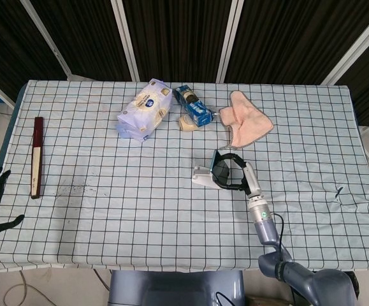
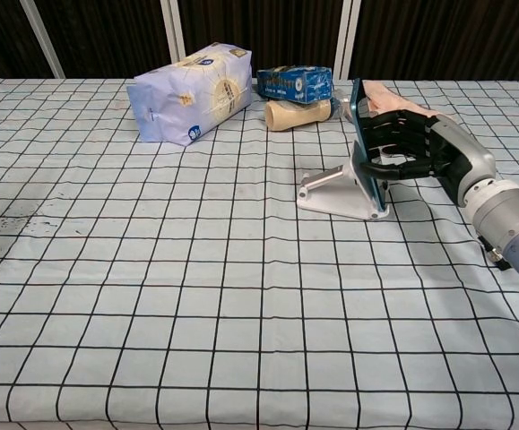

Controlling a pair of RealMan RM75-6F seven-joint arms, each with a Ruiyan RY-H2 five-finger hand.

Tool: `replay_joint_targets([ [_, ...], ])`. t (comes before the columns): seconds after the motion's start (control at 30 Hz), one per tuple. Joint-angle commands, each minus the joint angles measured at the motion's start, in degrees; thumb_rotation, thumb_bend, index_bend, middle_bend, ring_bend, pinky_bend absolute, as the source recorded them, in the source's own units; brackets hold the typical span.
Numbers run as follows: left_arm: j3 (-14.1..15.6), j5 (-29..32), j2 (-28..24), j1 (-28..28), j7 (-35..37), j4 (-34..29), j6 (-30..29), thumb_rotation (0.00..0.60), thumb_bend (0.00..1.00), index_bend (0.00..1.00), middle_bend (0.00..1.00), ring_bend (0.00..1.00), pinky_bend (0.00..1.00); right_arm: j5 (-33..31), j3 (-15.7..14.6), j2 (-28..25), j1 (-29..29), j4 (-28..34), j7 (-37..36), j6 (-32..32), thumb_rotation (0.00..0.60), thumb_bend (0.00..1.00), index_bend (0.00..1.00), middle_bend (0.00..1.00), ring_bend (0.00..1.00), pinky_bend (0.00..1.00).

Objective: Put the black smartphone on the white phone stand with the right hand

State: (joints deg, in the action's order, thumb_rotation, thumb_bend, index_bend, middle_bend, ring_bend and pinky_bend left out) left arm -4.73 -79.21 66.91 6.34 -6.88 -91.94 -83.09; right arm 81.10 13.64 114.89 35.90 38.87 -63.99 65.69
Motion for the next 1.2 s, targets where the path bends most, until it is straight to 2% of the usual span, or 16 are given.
replay_joint_targets([
  [0.03,0.00,-0.07,-0.01,-0.01,0.06,0.03,-0.05,0.600,0.00,0.00,0.00,0.00,0.00,-0.09,0.07,-0.01,-0.02,0.23,0.63,0.17,0.600,0.78,0.39,0.31,0.21,0.16],
  [0.17,0.01,-0.10,-0.03,-0.02,0.23,0.03,-0.03,0.600,0.00,0.00,0.00,0.00,0.00,-0.29,0.21,-0.14,-0.07,0.69,1.50,0.25,0.600,0.56,0.36,0.30,0.20,0.16],
  [0.27,-0.01,-0.22,-0.03,-0.03,0.29,0.07,-0.14,0.600,0.00,0.00,0.00,0.00,0.00,-0.46,0.31,-0.26,-0.16,1.06,2.20,0.29,0.600,0.47,0.36,0.29,0.19,0.16],
  [0.37,0.01,-0.22,-0.07,-0.03,0.41,0.02,-0.09,0.600,0.00,0.00,0.00,0.00,0.00,-0.52,0.34,-0.40,-0.26,1.56,2.63,0.43,0.600,0.43,0.36,0.29,0.19,0.16],
  [0.9,0.04,-0.63,-0.32,-0.06,1.10,0.01,-0.22,0.600,0.00,0.00,0.00,0.00,0.00,-1.08,0.13,-1.52,-1.19,6.57,6.48,0.17,0.600,0.41,0.36,0.29,0.19,0.16],
  [1.2,0.07,-0.76,-0.39,-0.02,1.43,0.05,-0.14,0.600,0.00,0.00,0.00,0.00,0.00,-1.51,0.47,-1.93,-1.23,7.06,7.45,-0.46,0.600,0.38,0.36,0.29,0.19,0.16],
])
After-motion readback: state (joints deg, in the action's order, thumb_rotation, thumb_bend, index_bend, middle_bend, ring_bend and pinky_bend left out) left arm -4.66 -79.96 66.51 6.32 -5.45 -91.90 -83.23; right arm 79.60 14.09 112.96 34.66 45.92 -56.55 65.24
